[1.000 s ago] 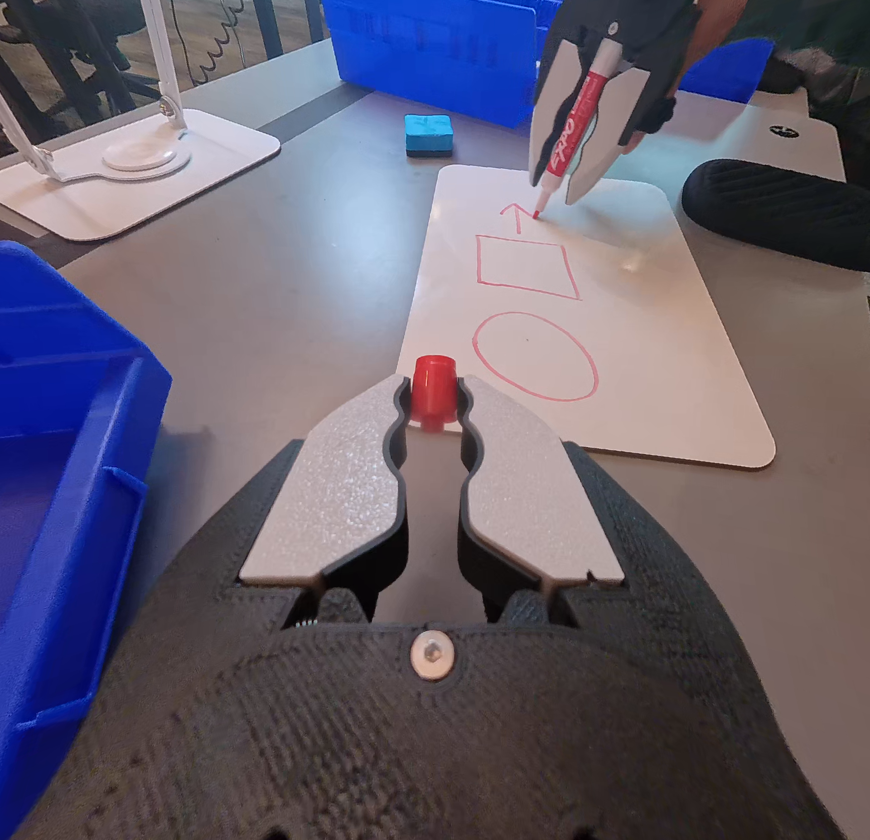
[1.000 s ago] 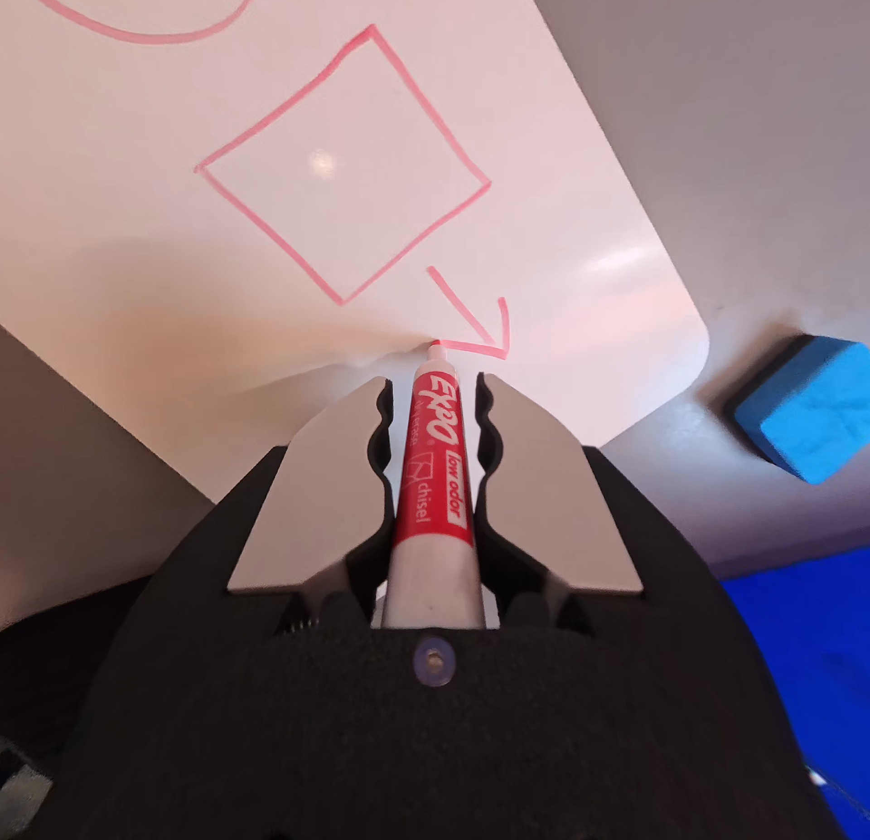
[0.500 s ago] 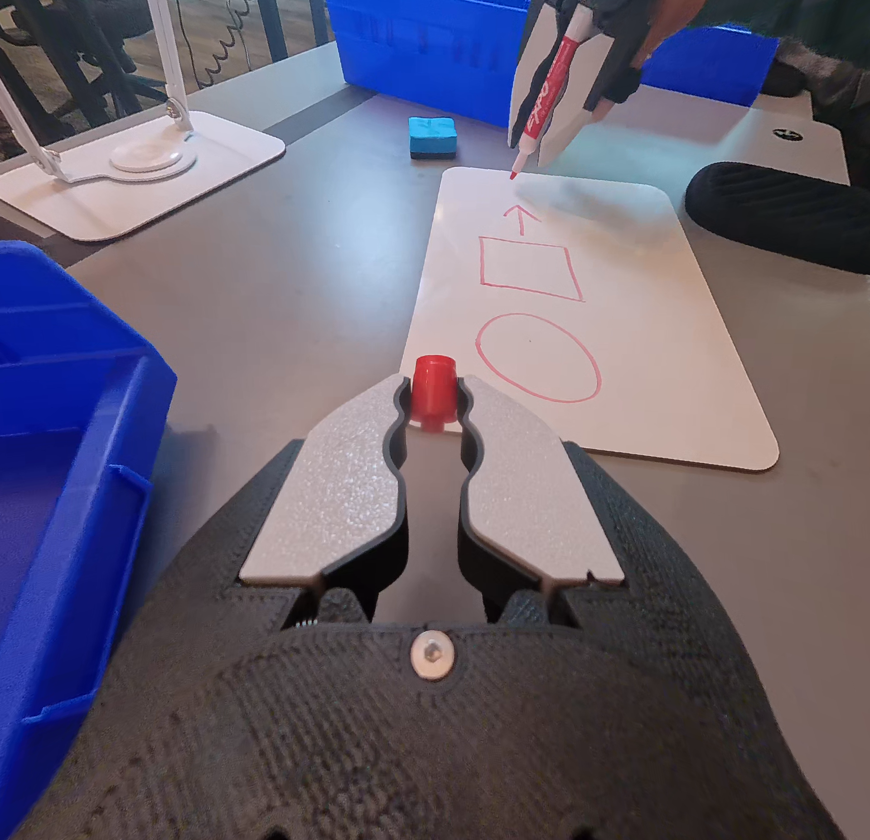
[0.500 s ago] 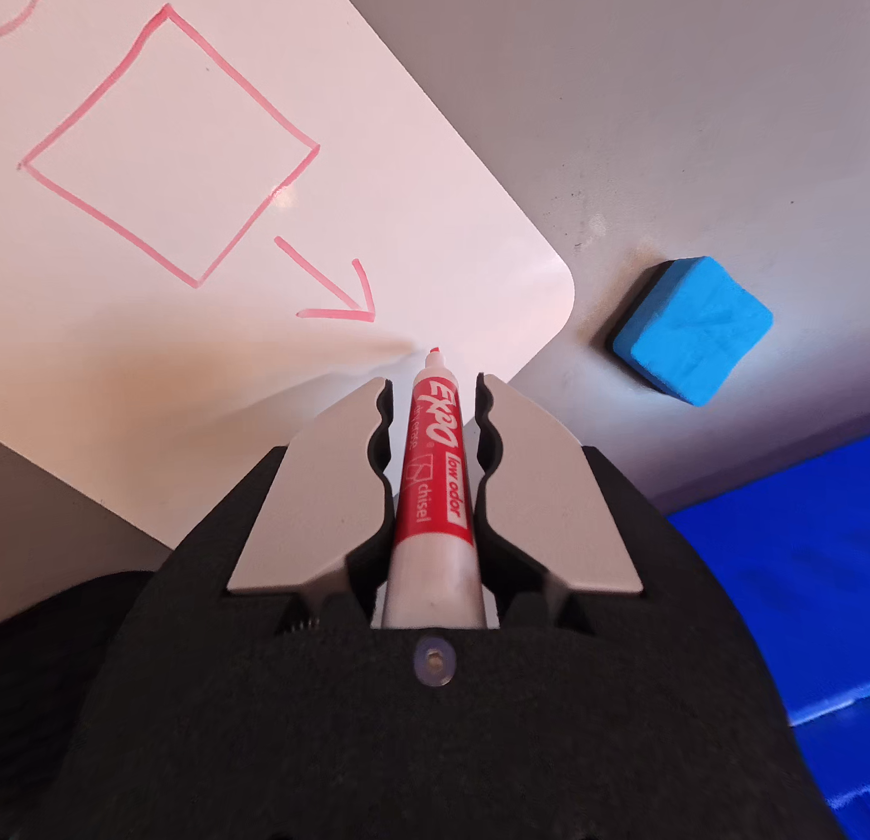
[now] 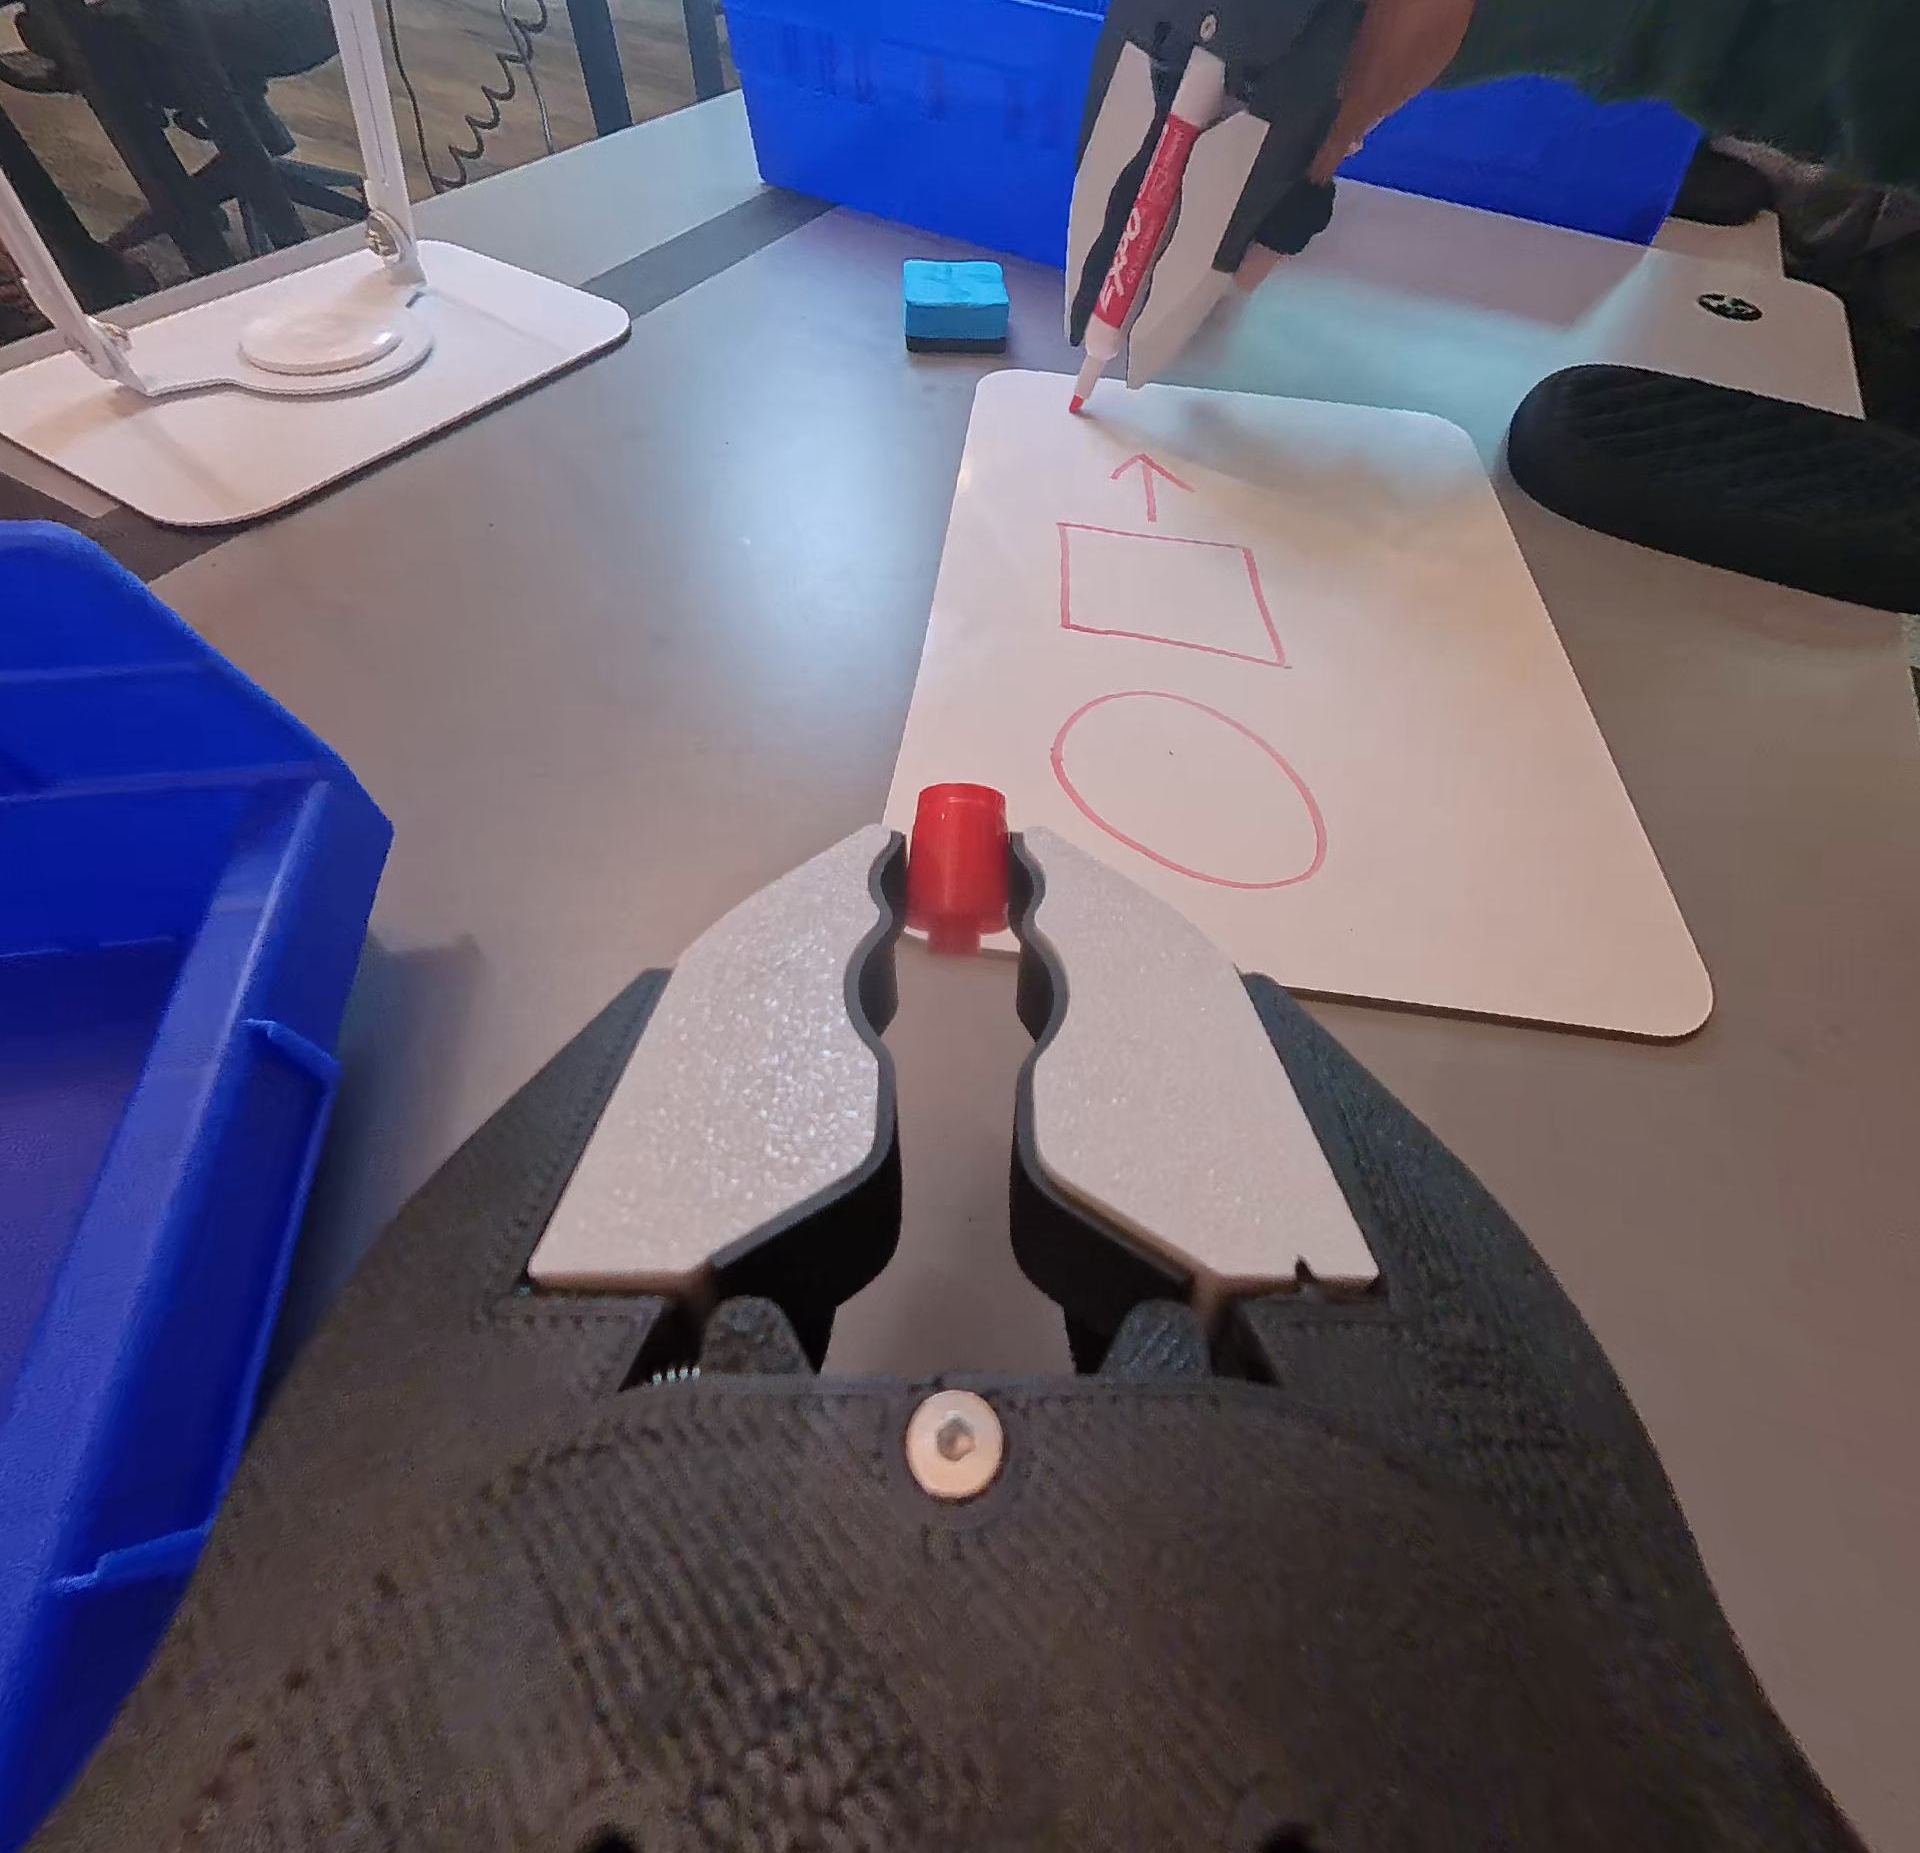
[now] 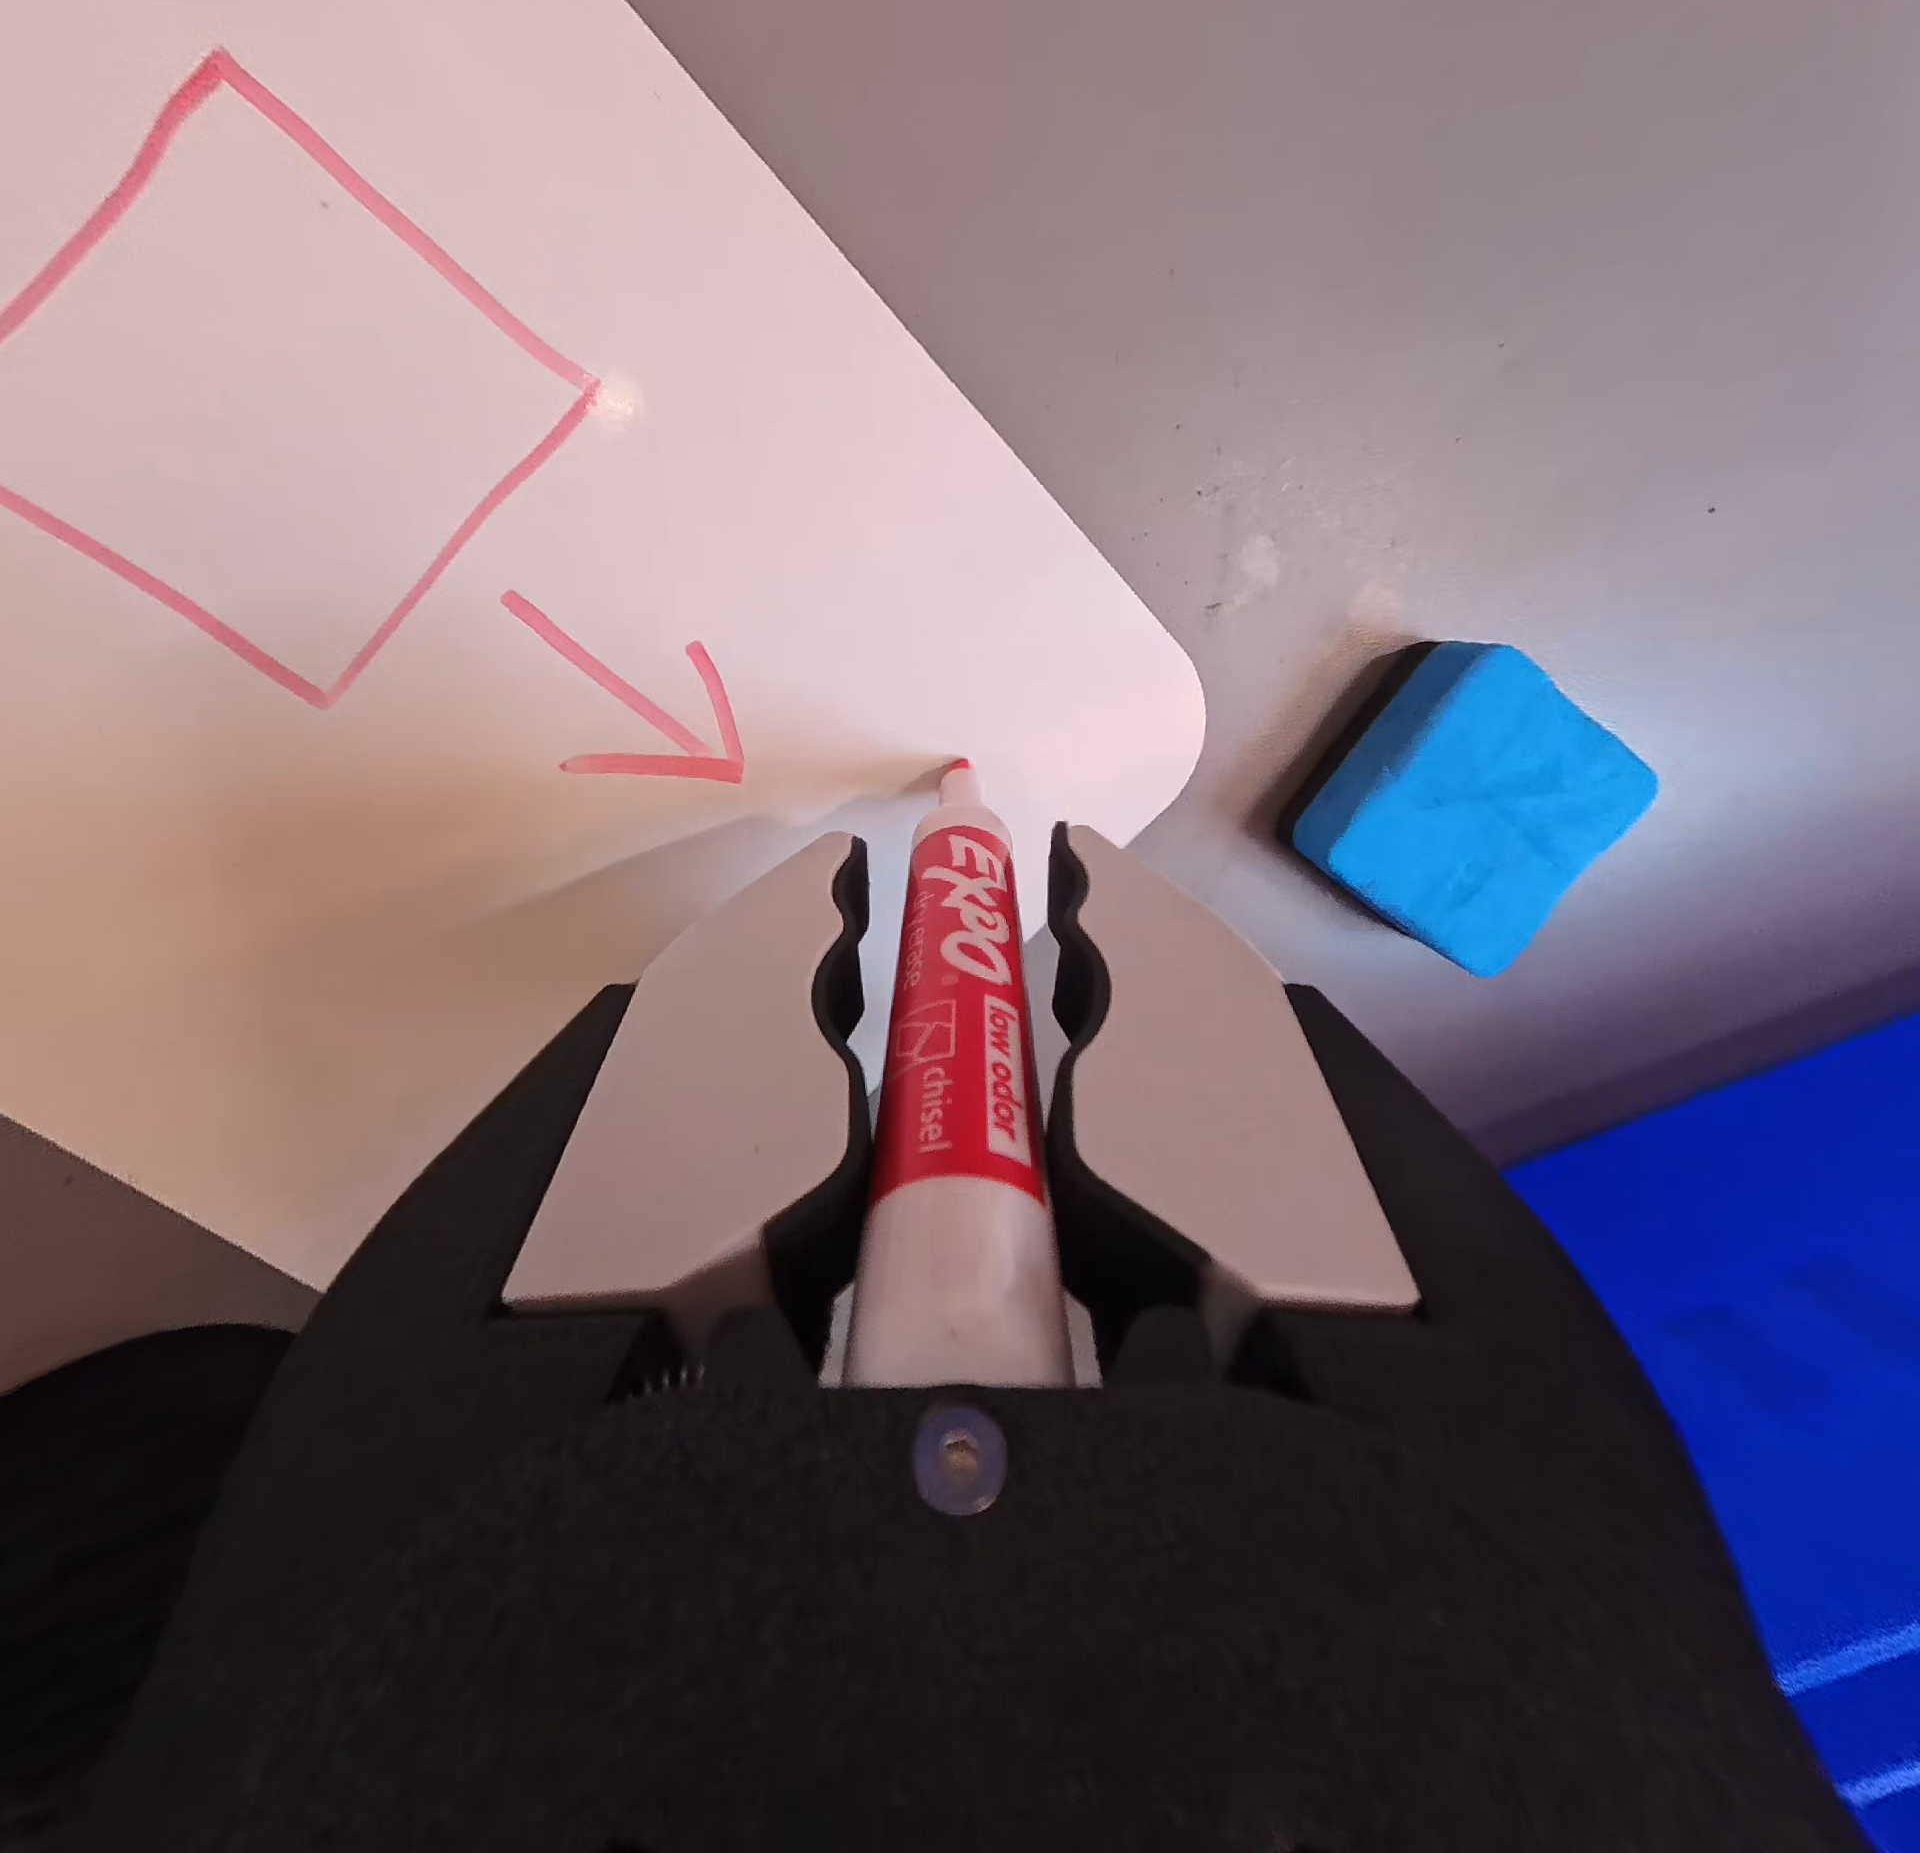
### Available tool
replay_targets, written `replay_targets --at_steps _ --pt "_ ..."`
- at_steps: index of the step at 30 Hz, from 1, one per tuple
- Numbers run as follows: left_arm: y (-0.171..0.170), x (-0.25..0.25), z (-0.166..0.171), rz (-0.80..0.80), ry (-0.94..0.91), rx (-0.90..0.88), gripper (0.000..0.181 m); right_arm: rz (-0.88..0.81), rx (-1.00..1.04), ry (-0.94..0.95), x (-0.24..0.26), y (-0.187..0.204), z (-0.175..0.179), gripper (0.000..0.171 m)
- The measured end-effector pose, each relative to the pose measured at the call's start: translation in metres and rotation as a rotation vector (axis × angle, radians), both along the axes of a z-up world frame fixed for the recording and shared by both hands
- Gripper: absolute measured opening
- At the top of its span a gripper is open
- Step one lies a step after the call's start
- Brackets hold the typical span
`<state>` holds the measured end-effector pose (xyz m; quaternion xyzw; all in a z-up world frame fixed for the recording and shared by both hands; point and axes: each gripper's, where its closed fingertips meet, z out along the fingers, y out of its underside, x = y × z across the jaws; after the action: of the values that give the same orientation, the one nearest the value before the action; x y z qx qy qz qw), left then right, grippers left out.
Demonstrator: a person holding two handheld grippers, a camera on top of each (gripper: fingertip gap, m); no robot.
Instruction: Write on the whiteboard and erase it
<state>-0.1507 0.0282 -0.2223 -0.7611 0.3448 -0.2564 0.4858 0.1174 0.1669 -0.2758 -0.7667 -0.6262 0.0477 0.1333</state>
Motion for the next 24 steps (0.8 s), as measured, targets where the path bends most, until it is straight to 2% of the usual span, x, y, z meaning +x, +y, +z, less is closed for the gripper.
replay_targets --at_steps 11,24 --pt "-0.002 0.004 -0.002 -0.015 0.005 -0.01 0.018 0.088 -0.078 -0.01 -0.003 -0.065 0.0 0.034" --pt "0.0 0.003 -0.006 -0.005 0.01 -0.021 0.018 -0.025 -0.02 -0.042 0.042 -0.029 0.0 0.034"
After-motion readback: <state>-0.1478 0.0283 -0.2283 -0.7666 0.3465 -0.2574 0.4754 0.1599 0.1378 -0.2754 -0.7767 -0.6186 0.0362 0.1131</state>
